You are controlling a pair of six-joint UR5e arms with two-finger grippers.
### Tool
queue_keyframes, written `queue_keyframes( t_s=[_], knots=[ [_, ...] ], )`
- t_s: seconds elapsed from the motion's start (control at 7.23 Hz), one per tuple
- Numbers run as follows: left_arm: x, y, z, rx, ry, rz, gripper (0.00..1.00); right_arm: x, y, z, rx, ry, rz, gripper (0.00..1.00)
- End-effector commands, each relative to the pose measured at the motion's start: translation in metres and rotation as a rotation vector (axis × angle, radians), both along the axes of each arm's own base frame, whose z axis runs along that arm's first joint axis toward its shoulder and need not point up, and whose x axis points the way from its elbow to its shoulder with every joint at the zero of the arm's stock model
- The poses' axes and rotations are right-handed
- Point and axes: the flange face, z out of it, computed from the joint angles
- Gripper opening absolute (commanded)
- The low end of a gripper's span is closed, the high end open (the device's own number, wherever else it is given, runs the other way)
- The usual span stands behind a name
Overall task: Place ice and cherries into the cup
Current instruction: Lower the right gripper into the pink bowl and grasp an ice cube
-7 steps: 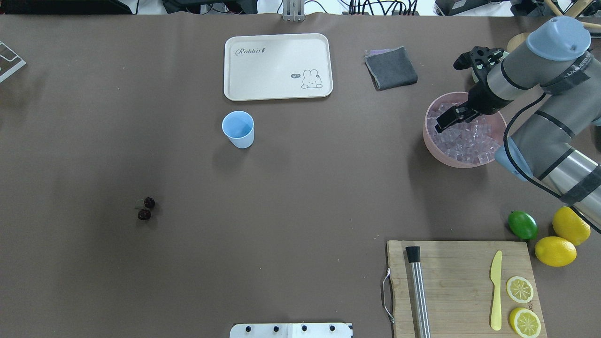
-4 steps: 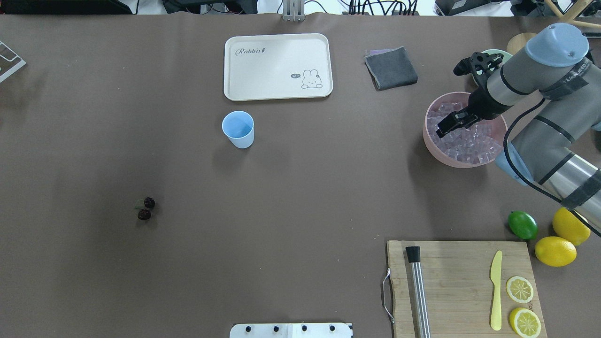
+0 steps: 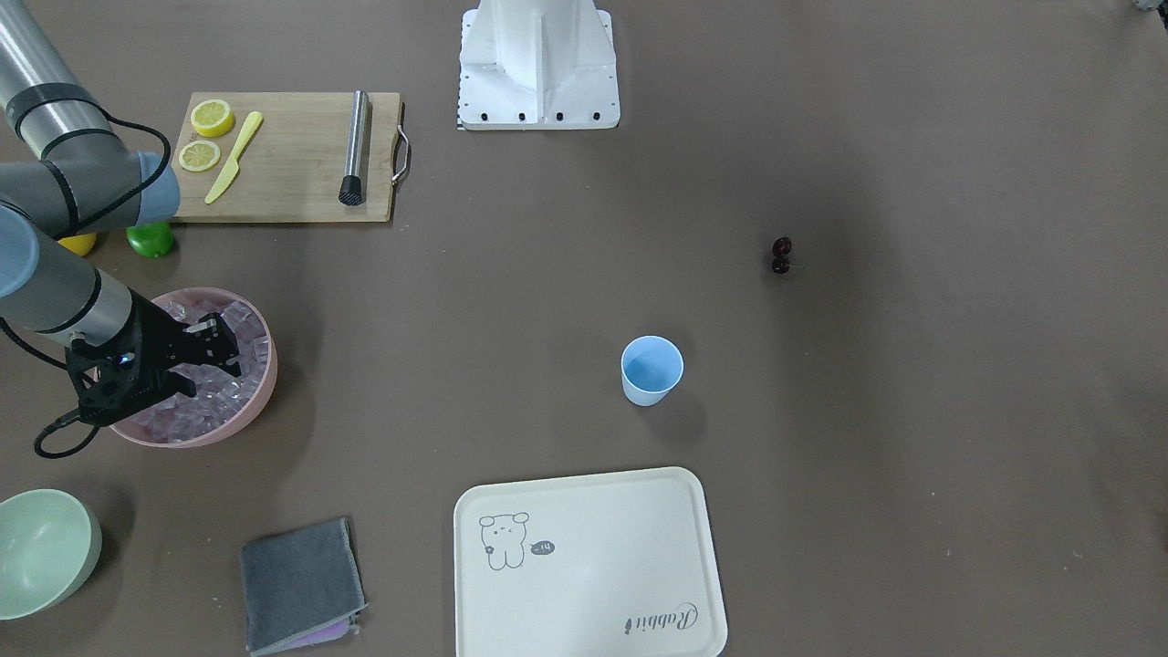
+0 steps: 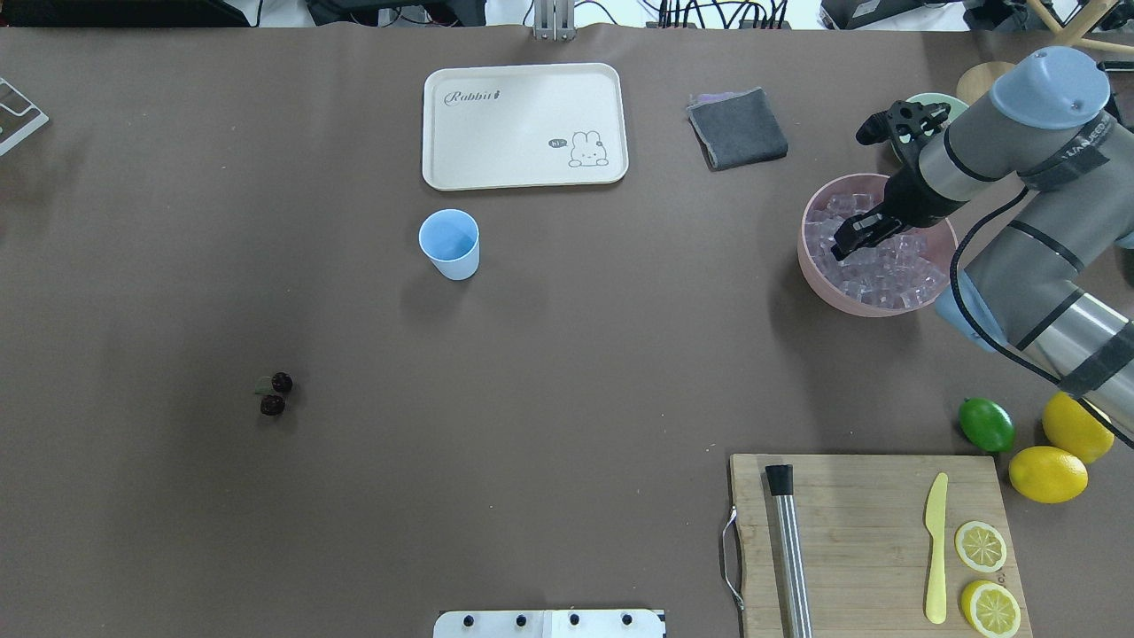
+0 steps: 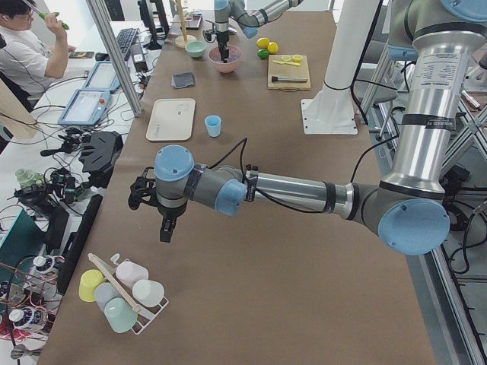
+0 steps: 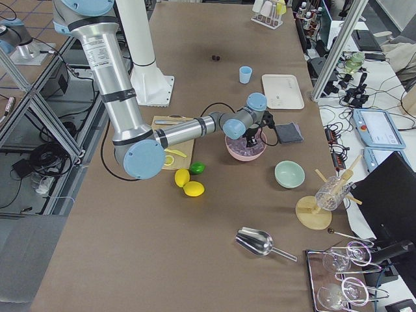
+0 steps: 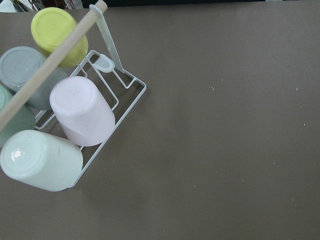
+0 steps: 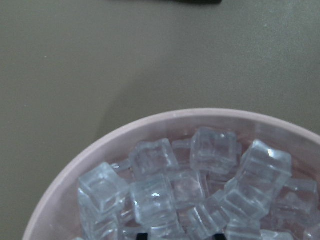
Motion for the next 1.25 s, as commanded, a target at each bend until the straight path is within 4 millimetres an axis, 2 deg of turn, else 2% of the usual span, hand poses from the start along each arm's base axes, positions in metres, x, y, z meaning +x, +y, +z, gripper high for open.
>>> queue_keyframes(
  t_s=[0.0,0.14,0.28,0.42,0.55,0.83,0.97,1.11],
  knots=[
    [0.0,0.001,0.001,-0.001,0.0,0.0,0.98,0.001,0.001,-0.001,0.002,-0.002,0.002,0.31],
    [0.0,0.004,0.005,0.004,0.0,0.0,0.98,0.002,0.001,-0.001,0.002,-0.001,0.003,0.28],
    [0.0,0.005,0.006,0.01,0.0,-0.001,0.98,0.003,0.001,-0.002,0.0,-0.003,0.005,0.18],
    [0.001,0.005,0.006,0.011,0.0,0.0,0.98,0.005,-0.001,-0.02,0.005,-0.014,0.031,0.1],
    [0.0,0.005,0.005,0.012,0.0,-0.001,0.98,0.008,-0.001,-0.014,0.011,-0.001,0.04,0.09],
    [0.0,0.005,0.005,0.012,0.0,-0.001,0.98,0.01,0.0,-0.015,0.013,-0.003,0.046,0.04],
    [0.001,0.005,0.005,0.012,0.0,0.0,0.98,0.023,-0.006,-0.028,0.021,-0.017,0.066,0.0],
    [0.0,0.005,0.005,0.014,0.0,-0.001,0.98,0.031,-0.012,-0.046,0.039,-0.033,0.082,0.0]
  ],
)
